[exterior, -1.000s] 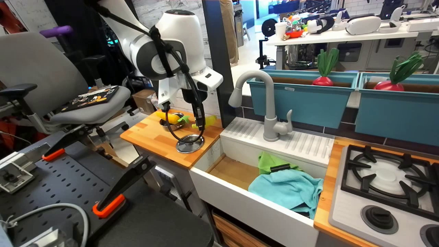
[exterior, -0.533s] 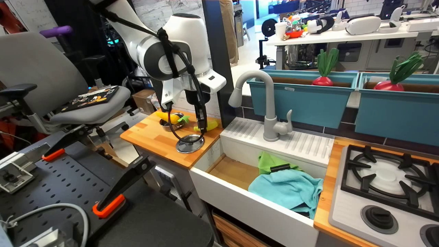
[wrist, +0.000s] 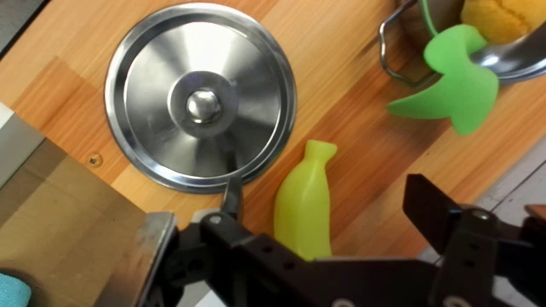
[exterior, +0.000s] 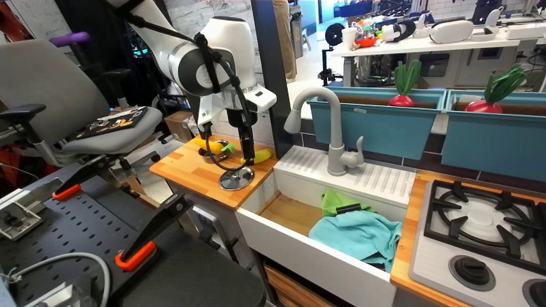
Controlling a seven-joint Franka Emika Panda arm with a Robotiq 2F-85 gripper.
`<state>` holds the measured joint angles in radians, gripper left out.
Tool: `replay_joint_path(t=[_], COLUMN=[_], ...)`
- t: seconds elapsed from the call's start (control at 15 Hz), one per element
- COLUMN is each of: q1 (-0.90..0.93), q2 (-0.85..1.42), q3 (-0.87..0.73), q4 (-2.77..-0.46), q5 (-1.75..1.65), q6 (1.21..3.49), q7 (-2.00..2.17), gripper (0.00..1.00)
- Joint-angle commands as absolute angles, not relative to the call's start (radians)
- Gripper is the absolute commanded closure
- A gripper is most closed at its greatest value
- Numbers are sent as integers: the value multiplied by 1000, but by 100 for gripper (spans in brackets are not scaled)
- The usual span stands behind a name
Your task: Move the banana to the right
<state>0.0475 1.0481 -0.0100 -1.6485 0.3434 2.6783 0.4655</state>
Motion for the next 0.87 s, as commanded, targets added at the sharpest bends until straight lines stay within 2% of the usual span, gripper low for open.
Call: replay_joint_path(t=[0.0, 0.47, 0.53, 0.8], q1=[100, 258, 208, 247], q2=[989, 790, 875, 815], q3=[-27, -53, -25, -31], q4=[-1698, -1910, -1816, -1884], q5=[326, 241, 271, 248], q6=[2684, 2675, 2688, 2687], q7=[482, 485, 472, 481], gripper=[0, 0, 0, 0])
